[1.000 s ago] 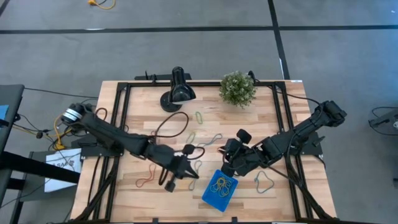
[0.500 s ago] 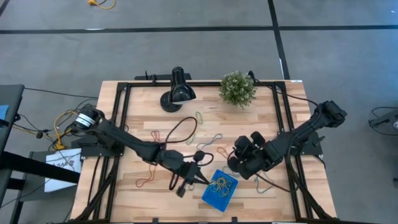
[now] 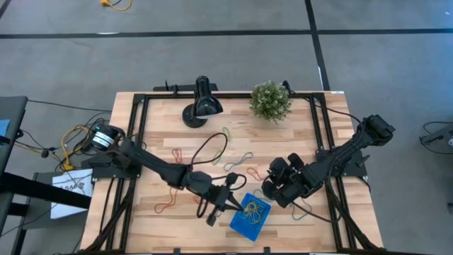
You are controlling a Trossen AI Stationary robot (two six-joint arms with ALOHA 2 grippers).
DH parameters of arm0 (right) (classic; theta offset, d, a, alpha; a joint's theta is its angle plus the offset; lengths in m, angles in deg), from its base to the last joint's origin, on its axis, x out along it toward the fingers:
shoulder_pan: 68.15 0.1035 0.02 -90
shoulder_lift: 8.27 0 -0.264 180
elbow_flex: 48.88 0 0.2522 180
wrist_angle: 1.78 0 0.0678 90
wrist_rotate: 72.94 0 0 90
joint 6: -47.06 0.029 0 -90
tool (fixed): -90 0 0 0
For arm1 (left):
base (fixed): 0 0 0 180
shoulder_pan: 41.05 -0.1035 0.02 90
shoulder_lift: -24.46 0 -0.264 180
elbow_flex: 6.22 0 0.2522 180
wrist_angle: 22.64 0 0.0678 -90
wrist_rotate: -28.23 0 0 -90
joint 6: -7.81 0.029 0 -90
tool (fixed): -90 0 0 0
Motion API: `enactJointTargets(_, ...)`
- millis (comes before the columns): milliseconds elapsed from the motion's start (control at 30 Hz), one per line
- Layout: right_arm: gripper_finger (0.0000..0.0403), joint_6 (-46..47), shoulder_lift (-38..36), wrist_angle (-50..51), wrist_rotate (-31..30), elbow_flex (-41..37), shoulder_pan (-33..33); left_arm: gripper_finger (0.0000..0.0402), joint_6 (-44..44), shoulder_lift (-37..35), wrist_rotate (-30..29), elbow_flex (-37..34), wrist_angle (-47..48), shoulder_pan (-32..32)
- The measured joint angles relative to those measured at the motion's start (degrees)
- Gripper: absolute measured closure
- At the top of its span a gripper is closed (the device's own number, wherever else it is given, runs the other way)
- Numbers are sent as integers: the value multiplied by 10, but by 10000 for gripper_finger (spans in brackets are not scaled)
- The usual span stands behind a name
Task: Pick and place items into bin
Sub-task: Put the yellow rubber band into the blue bin, then put the blue rubber band into the blue bin
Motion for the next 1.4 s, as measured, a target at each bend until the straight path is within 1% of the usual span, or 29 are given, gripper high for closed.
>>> enactJointTargets(133, 349, 0, 0, -4, 0, 0, 1, 401, 6, -7, 13, 52, 72, -3)
enactJointTargets(233, 349, 0, 0, -8, 0, 0, 2, 401, 22, -4, 14, 68, 119, -4)
enactJointTargets(433, 349, 0, 0, -10, -2, 0, 2, 401, 19, 0, 6, 69, 118, -4)
enactJointTargets(533, 349, 0, 0, -11, -2, 0, 2, 401, 14, 21, 0, 69, 101, -4)
enactJointTargets(600, 349, 0, 0, -11, -2, 0, 2, 401, 13, 45, 0, 70, 70, -4)
enactJointTargets(733, 349, 0, 0, -13, -1, 0, 2, 401, 1, 87, -1, 70, 40, -6)
enactJointTargets(900, 349, -1, 0, -14, -1, 0, 2, 399, -30, 109, -6, 70, 43, -19)
enactJointTargets(1033, 349, -1, 0, -14, 0, 0, 2, 380, -30, 109, -20, 70, 60, -27)
enactJointTargets(1267, 349, -1, 0, -14, 0, 0, 2, 319, -18, 109, -52, 70, 70, -33)
enactJointTargets(1333, 349, -1, 0, -14, 0, 0, 2, 306, -18, 106, -40, 70, 70, -34)
enactJointTargets(1400, 349, -1, 0, -14, 0, 0, 2, 297, -16, 100, -5, 70, 73, -33)
